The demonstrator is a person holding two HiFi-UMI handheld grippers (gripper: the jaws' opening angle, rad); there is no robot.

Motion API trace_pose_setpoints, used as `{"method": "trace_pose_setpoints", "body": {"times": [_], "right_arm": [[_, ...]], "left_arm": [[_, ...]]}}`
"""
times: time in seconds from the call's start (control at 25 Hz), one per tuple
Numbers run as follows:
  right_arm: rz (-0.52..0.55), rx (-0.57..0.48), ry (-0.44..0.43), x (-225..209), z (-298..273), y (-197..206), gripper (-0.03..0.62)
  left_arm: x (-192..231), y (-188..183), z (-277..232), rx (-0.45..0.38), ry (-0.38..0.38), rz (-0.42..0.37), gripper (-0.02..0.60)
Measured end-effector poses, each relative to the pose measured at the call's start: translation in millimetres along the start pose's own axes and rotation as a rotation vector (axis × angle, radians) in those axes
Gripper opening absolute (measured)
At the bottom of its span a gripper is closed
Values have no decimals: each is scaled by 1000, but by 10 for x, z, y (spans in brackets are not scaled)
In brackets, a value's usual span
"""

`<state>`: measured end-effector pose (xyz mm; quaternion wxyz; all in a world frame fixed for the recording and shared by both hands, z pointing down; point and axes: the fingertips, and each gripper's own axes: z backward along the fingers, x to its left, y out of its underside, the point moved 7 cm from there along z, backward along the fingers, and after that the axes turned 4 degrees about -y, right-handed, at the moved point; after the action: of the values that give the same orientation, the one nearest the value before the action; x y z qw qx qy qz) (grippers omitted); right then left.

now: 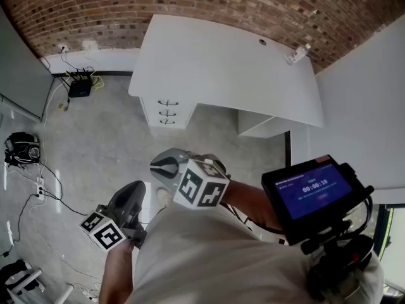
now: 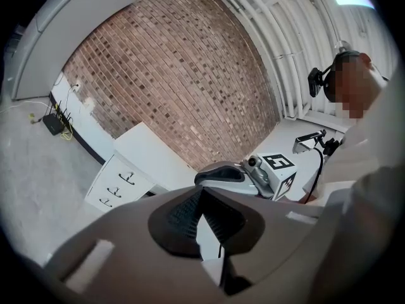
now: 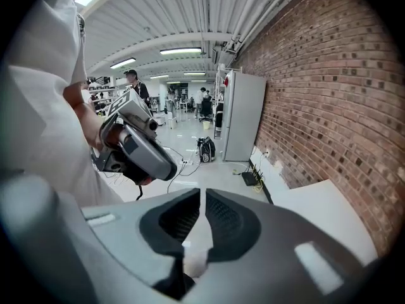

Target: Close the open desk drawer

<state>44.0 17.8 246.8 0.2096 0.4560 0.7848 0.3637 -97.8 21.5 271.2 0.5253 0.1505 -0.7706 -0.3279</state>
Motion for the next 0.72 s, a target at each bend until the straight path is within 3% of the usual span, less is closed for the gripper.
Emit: {"method": "trace_pose_setpoints", "body": {"times": [0.72], "right_arm": [[21,28,47,-17,67,55,17]], "left_arm": [[46,8,-139,42,23,-9,3]]}}
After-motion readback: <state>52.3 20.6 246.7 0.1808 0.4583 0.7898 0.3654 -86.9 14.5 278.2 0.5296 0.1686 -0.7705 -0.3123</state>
